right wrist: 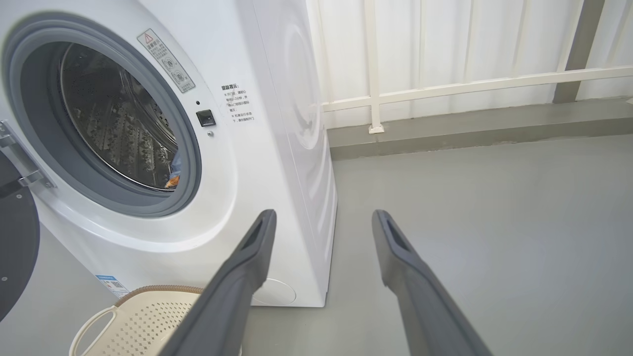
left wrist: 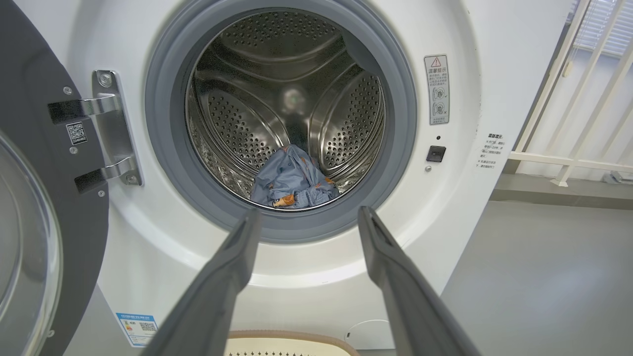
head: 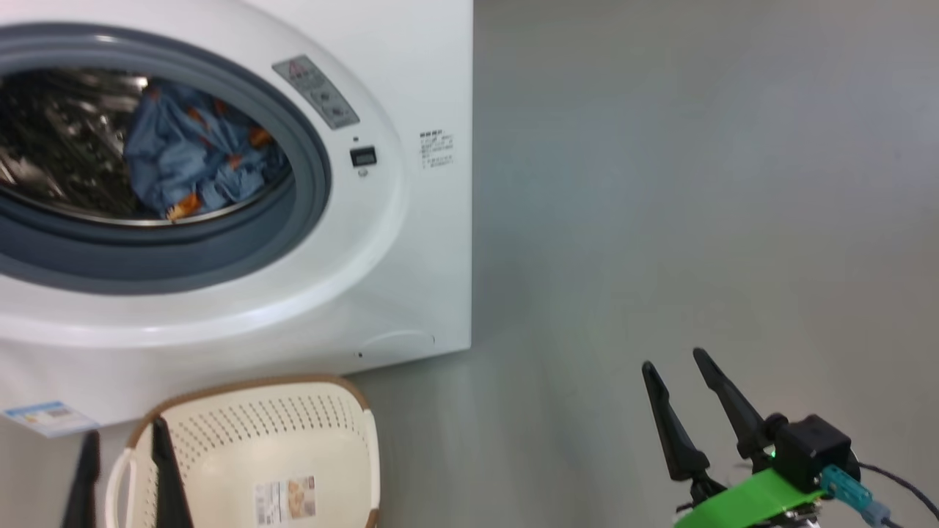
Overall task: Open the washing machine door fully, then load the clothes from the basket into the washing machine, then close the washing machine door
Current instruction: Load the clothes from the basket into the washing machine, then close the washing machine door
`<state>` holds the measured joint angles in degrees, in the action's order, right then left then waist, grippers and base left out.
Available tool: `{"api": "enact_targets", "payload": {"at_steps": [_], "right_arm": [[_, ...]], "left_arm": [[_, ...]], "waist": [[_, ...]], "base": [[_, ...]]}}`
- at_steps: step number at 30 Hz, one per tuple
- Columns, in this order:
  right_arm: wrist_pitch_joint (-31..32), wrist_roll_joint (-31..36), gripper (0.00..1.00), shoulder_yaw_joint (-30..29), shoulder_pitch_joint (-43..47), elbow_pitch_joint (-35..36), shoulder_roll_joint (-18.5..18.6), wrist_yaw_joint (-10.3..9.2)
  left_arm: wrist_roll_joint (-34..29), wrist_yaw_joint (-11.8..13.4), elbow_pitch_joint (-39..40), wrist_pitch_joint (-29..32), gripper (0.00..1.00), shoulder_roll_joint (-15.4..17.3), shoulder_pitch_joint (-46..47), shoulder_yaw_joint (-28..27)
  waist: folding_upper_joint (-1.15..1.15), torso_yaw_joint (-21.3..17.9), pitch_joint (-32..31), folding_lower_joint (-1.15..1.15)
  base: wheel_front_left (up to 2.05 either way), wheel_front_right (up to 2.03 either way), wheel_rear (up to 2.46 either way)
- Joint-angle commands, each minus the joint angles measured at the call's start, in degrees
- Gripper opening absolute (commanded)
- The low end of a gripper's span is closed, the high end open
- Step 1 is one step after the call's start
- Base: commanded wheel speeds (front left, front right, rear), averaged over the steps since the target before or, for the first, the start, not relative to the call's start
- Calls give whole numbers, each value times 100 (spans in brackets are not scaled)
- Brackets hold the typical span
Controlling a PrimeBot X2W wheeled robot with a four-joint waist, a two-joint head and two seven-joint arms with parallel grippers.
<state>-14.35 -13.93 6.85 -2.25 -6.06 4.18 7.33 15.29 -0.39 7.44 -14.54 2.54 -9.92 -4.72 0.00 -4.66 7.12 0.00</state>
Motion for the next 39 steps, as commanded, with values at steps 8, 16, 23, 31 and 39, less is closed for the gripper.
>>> {"api": "enact_targets", "payload": {"at_steps": [8, 16, 23, 31, 39], "right_arm": [[161, 179, 100, -73, 470, 469, 55, 16], [251, 225, 100, -37, 491, 654, 30, 16], [283, 284, 100, -41, 509, 714, 14, 16], [241, 353, 100, -40, 498, 771, -6, 16], [214, 425, 100, -61, 506, 785, -17, 16]], "left_arm": [[-52, 163, 151, -46, 100, 34, -353, 84], [-6, 236, 74, -46, 100, 34, -466, 139], [63, 297, 30, -46, 100, 34, -511, 227], [97, 282, 78, -46, 100, 34, -537, 211], [-42, 269, 150, -46, 100, 34, -534, 227]], "waist": [[0, 10, -715, 0], [0, 58, -776, 0], [0, 149, -792, 0], [0, 198, -789, 0], [0, 200, -779, 0]], "base": [[0, 0, 0], [0, 0, 0], [0, 0, 0], [0, 0, 0], [0, 0, 0]]}}
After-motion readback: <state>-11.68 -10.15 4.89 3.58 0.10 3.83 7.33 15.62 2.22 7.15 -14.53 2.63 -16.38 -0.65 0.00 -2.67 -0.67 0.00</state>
